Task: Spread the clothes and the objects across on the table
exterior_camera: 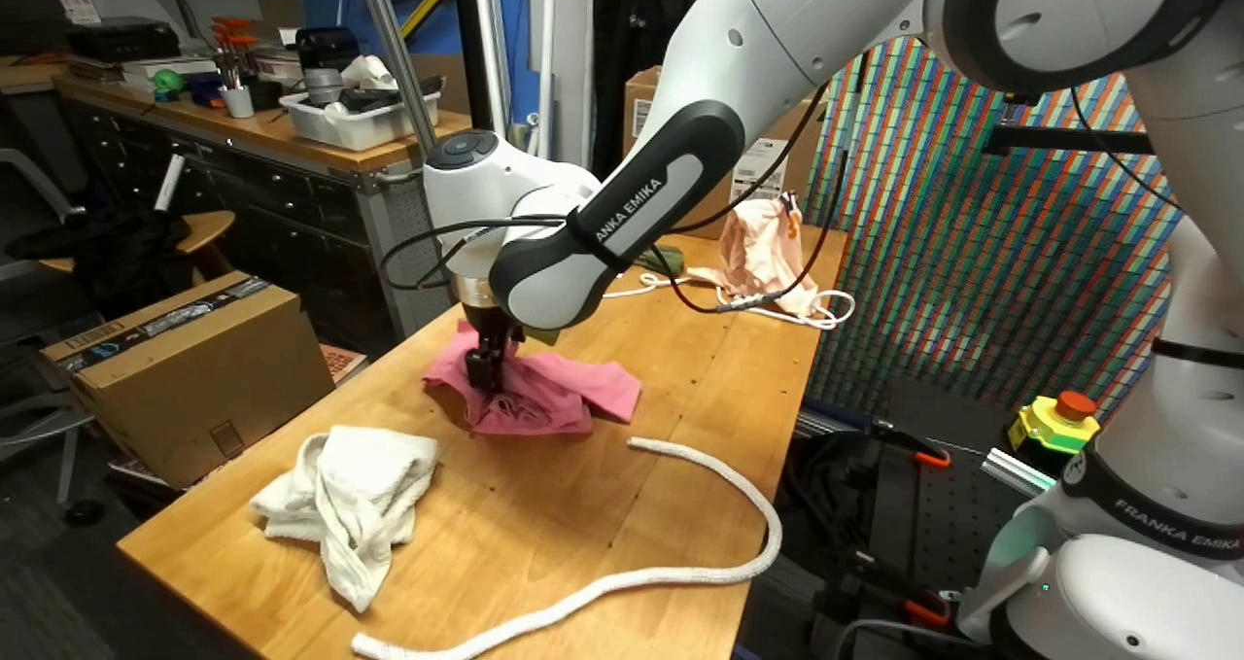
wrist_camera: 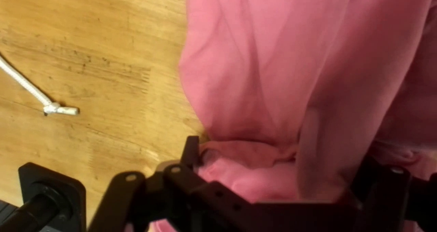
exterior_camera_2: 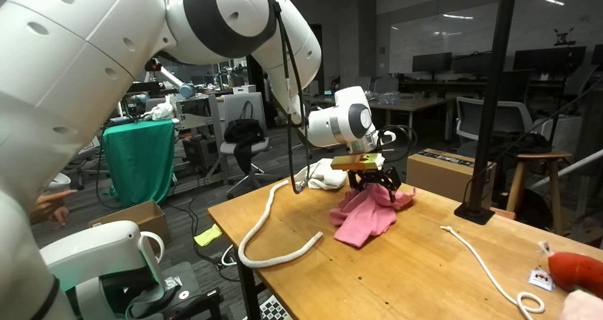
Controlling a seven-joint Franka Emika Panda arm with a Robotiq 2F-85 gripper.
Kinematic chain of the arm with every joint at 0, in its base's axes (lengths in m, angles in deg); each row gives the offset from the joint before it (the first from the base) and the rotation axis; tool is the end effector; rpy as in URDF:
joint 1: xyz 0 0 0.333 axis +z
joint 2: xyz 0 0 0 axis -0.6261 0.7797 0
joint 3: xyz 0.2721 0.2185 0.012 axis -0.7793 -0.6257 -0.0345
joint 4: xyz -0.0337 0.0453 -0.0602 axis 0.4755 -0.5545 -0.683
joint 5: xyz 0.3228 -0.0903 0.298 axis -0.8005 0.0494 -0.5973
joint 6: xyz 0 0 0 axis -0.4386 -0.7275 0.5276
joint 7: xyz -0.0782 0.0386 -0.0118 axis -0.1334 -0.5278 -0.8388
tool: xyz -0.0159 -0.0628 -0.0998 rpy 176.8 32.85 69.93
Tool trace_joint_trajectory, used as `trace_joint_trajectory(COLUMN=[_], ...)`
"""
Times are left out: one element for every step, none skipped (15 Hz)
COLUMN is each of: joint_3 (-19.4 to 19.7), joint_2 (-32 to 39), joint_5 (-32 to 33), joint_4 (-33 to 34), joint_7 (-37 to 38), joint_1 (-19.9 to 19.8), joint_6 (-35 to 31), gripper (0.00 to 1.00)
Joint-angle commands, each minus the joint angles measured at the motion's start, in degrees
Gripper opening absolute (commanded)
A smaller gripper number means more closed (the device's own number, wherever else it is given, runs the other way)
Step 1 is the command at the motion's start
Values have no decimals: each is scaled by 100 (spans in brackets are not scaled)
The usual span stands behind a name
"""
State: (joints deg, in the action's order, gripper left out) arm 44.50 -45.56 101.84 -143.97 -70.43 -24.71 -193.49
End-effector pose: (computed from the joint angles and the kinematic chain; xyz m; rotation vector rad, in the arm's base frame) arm 0.7498 0.1666 0.1757 2.8480 0.4640 0.1935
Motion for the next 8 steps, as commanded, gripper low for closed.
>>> trace_joint_trajectory(joint_3=[4, 23, 24, 42, 55, 57, 35, -7], joint_2=[-264, -415, -510, -682, -826, -967, -1114, -1288], joint_5=[-114, -74, -62, -17, 18, 40, 27, -3], joint_4=[-89, -238, -316, -483, -630, -754, -899, -1087], joint_7=[-105, -68, -58, -22, 12, 26, 12, -36], joint_1=[70, 95, 106, 133, 152, 159, 148, 115], joint_6=[208, 190, 208, 192, 189, 186, 216, 228], gripper=[100, 100, 100, 100, 100, 100, 100, 100])
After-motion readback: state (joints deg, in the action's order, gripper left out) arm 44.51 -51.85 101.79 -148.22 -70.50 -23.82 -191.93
